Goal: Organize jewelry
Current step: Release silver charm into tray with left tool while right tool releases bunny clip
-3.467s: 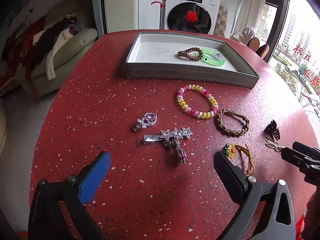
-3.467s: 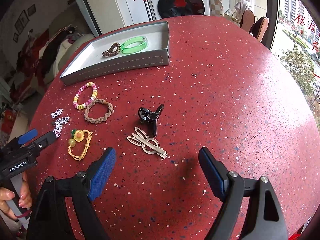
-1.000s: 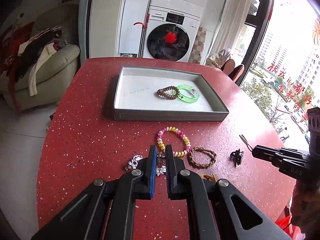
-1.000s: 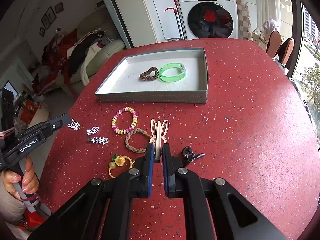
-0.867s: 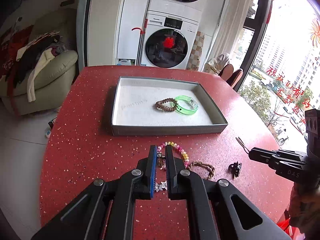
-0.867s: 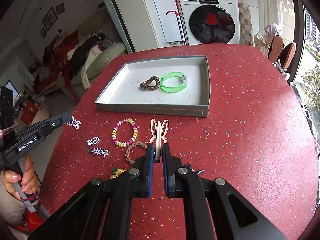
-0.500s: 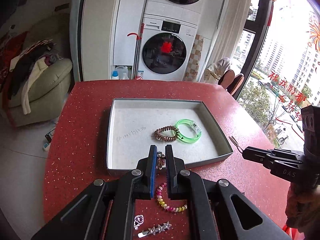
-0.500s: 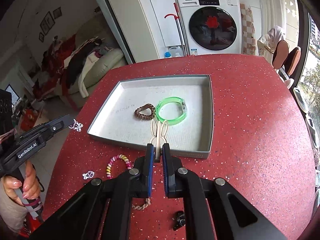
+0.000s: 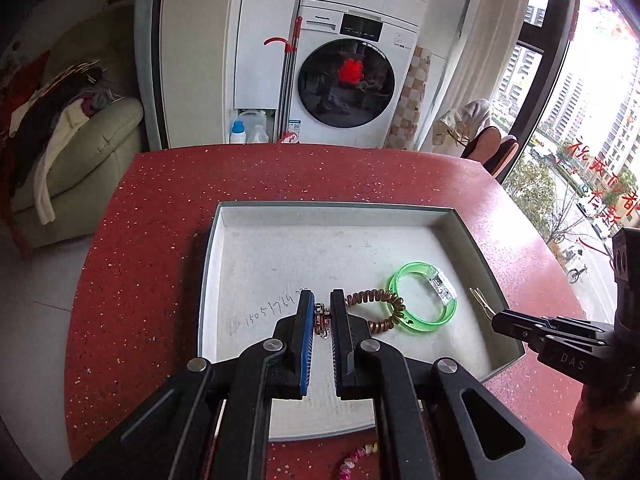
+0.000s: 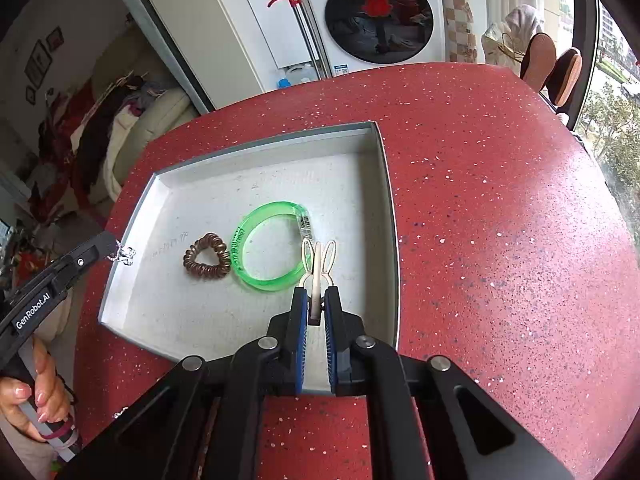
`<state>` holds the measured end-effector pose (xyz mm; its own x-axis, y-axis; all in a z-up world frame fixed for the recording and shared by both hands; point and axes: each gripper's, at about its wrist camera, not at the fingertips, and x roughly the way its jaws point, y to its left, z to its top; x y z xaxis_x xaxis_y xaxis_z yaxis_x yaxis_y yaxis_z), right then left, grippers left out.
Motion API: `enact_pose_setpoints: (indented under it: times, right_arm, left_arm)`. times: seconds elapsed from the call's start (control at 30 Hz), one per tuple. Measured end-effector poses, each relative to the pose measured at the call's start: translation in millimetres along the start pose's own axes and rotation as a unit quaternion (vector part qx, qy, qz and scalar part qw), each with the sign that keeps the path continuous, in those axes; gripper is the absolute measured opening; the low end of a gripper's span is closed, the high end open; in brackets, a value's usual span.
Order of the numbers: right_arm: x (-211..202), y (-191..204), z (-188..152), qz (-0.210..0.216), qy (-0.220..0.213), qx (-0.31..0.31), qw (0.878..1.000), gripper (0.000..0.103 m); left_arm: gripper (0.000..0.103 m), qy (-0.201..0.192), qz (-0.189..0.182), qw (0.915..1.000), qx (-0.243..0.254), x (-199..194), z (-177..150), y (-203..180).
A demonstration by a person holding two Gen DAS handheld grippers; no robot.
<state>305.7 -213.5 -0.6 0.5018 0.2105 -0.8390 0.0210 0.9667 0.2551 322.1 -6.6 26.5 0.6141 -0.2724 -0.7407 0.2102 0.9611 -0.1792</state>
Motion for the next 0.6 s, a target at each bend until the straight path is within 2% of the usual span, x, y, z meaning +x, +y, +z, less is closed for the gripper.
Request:
enact_pose_setpoints:
  times: [0.27, 0.6]
  right_arm:
    - [23.1, -5.1, 0.0, -0.026, 0.007, 0.005, 1.000, 0.009]
    - [26.7, -5.3, -6.5, -0.031, 0.005, 0.001, 1.000, 0.010]
  left_arm:
    - [0.027, 0.034, 0.024, 0.9991, 0.012, 41.8, -12.2, -1.5]
    - [0.027, 0.049, 0.057, 0.9966, 0.034, 60.3, -23.2, -5.1]
